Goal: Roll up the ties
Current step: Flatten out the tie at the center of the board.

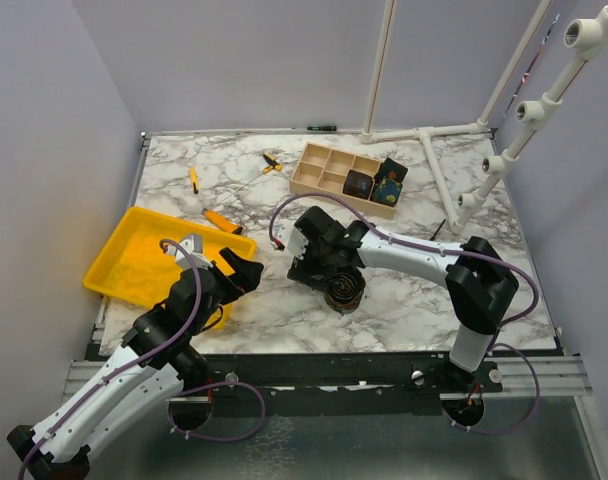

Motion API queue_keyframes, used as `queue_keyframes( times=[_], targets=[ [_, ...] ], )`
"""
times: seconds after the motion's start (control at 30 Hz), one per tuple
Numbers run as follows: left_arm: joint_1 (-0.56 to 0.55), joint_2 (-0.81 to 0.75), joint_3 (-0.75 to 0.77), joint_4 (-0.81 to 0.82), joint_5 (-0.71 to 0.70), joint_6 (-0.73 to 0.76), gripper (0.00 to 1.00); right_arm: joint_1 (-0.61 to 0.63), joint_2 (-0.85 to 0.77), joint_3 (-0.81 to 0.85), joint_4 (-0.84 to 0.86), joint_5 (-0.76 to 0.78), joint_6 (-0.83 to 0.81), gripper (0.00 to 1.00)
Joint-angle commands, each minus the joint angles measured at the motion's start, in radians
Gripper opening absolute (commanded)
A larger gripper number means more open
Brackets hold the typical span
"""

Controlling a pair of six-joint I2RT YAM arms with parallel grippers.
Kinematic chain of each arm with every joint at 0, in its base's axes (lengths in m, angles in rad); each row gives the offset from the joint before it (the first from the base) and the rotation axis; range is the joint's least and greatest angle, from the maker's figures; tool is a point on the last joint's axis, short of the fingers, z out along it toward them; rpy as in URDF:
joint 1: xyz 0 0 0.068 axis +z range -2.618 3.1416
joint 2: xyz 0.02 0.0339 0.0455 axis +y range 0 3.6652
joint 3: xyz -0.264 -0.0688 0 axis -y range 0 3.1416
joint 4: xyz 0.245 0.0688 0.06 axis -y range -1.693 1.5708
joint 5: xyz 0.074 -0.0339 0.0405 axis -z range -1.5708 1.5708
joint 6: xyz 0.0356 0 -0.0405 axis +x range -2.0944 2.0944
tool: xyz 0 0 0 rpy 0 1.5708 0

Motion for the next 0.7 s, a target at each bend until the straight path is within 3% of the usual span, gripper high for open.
queue_keyframes(
  times=[0.0,0.47,0.53,0.67],
  targets=[
    [-0.002,0.006,-0.008,0.031,0.036,0.022,0.99,-0.006,0.026,-0.024,-0.048,-0.048,0.012,0.92],
    [-0.002,0.009,-0.043,0.064,0.073,0.009,0.99,-0.005,0.093,-0.061,-0.010,0.009,0.030,0.78],
    [-0.002,0.006,-0.044,0.064,0.070,0.009,0.99,-0.006,0.114,-0.040,-0.011,0.028,0.038,0.71],
    [-0.002,0.004,-0.050,0.062,0.070,0.005,0.99,-0.004,0.148,-0.017,-0.014,0.057,0.052,0.47]
  ],
)
